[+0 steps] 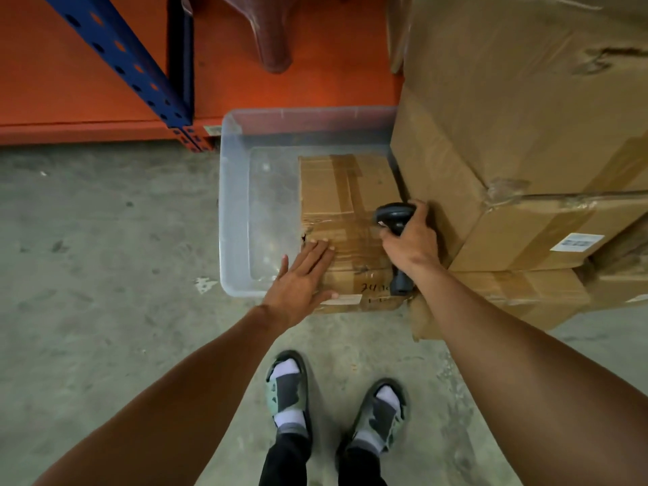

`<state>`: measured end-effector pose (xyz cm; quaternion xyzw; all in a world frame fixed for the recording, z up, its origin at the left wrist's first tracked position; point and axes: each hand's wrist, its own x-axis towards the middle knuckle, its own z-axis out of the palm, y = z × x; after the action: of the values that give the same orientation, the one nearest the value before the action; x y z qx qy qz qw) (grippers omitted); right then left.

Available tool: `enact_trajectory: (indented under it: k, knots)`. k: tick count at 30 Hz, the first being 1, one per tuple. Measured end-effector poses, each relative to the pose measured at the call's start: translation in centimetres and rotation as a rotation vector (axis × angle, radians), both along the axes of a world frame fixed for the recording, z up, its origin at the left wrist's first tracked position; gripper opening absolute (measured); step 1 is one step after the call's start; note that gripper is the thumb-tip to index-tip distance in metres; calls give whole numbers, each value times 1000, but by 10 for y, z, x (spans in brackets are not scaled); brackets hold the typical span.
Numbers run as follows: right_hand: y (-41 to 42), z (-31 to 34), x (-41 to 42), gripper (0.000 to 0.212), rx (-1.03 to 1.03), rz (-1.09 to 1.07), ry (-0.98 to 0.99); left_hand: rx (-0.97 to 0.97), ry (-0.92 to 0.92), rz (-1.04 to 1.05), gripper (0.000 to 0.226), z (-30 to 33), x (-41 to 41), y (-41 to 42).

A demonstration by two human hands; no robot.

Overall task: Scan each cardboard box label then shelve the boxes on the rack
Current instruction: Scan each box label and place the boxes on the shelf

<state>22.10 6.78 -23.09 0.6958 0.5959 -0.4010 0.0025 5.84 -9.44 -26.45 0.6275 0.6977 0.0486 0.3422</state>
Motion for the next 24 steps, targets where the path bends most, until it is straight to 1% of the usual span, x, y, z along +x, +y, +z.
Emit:
enact_trajectory:
  k: [3, 6, 9, 11, 13, 14, 16, 18, 21, 24]
  knots:
    - [-14, 10, 18, 70, -7, -128, 153, 5, -41, -36, 75, 4, -6, 9]
    - [-42, 17, 37, 60, 9, -171, 324, 34, -96, -24, 71, 5, -13, 15]
    - [-72, 23, 52, 58, -41, -265, 549, 157, -120, 54, 62, 8, -18, 23]
    - [-91, 28, 59, 57, -19, -260, 634, 235, -140, 108, 56, 15, -26, 36]
    - [-105, 34, 60, 58, 30, -260, 673, 292, -208, 186, 51, 26, -37, 61]
    - [-108, 37, 56, 60, 51, -269, 682, 295, -271, 246, 49, 33, -42, 77]
    - [-107, 47, 44, 64, 79, -278, 676, 235, -410, 357, 44, 51, -51, 109]
    - [-99, 55, 29, 66, 117, -272, 668, 172, -506, 409, 40, 64, -57, 136]
    - [-82, 61, 7, 60, 237, -240, 675, 134, -465, 382, 37, 67, -66, 164]
    - [-68, 67, -9, 55, 297, -200, 655, 113, -386, 323, 41, 66, -77, 175]
